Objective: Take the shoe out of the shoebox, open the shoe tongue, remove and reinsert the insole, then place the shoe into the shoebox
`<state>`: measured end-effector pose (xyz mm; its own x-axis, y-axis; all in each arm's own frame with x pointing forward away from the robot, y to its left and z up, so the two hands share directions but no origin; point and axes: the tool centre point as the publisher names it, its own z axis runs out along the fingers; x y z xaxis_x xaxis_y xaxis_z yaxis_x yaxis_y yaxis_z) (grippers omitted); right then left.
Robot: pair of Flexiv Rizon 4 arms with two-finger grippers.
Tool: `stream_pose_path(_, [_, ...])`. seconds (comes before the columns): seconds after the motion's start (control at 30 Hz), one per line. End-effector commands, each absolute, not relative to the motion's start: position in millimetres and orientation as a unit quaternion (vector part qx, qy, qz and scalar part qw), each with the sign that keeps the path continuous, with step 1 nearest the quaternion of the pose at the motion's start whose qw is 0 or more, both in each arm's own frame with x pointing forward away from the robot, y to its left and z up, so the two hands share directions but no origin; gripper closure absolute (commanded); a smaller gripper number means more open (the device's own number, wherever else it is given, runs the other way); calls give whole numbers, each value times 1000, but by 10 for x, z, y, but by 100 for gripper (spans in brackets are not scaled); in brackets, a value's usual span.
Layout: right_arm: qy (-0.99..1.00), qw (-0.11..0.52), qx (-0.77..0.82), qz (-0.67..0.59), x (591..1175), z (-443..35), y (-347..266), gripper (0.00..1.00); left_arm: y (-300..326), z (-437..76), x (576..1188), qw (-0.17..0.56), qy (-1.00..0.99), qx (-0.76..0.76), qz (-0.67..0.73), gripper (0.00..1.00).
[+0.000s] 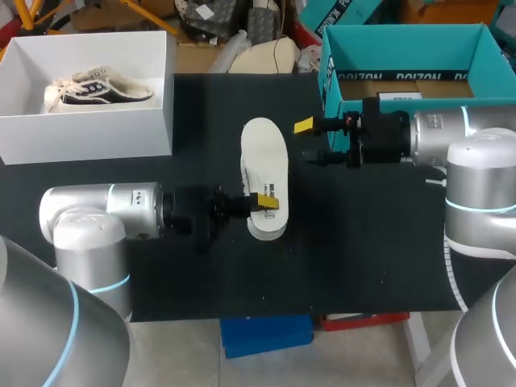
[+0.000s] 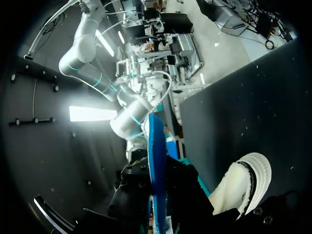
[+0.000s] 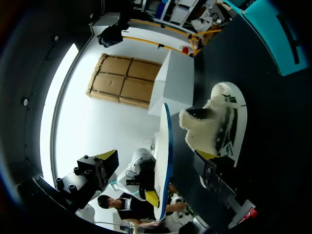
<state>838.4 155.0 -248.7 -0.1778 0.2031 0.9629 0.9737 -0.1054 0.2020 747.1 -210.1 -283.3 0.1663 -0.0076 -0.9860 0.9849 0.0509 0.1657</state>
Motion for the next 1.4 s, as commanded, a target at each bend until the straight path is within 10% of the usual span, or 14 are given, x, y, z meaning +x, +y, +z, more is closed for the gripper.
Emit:
stream_pose_path(0.03, [-565,382,-508,-526,8362,-2515,1529,0,-2108,-2833,7466,555,466,525,-445,100])
stream_pose_path(0.4, [-595,438,-474,-480,8295,-2576,1765,0,-2108,-2833,7466,555,466,525,-445,100])
stream_pose_path(0.8, [-583,457,-467,-483,8183,-2850,2177,19,-2108,-2833,7466,555,466,525,-445,100])
stream_pose_path(0.93, [-582,456,-466,-486,8188,-2863,2220,50,-2108,-2833,7466,555,466,525,-445,100])
stream_pose_path(1.4, [-607,432,-477,-466,8269,-2687,2077,56,-2108,-2833,7466,555,466,525,-445,100])
